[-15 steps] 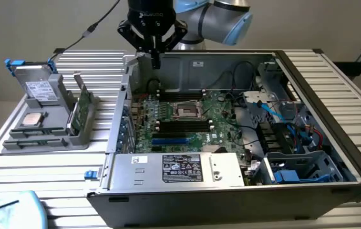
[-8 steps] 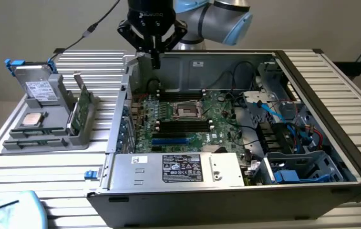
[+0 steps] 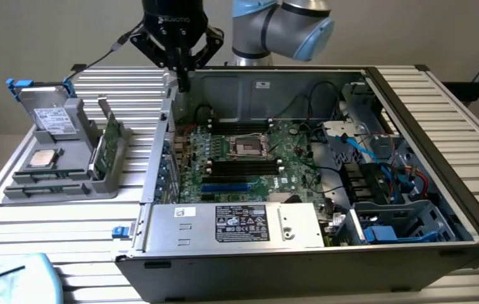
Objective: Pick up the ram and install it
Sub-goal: 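Reach for the ram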
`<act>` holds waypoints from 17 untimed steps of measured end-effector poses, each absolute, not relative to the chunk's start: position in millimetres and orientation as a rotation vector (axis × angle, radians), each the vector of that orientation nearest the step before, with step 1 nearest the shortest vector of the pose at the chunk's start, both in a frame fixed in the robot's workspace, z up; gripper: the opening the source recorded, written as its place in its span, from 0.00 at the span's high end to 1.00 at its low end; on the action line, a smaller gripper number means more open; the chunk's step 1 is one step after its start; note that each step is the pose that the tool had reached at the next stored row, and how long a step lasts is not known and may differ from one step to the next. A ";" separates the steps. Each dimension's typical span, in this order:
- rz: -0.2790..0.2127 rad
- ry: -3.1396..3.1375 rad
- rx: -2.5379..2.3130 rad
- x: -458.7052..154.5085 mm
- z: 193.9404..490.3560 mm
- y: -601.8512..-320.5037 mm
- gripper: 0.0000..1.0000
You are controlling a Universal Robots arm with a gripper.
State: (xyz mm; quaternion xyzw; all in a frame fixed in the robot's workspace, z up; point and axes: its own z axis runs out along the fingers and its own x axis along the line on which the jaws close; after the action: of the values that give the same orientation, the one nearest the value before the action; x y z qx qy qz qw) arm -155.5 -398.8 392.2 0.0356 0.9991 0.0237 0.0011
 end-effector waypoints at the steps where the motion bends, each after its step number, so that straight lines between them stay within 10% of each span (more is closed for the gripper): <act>1: 0.074 3.137 0.112 -159.9 392.0 -398.8 0.89; 17: 0.074 3.155 0.113 -232.6 385.3 -398.8 0.89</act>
State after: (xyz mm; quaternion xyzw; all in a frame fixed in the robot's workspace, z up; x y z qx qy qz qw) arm -232.6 -398.8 385.3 0.0358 0.9990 0.0234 -0.0083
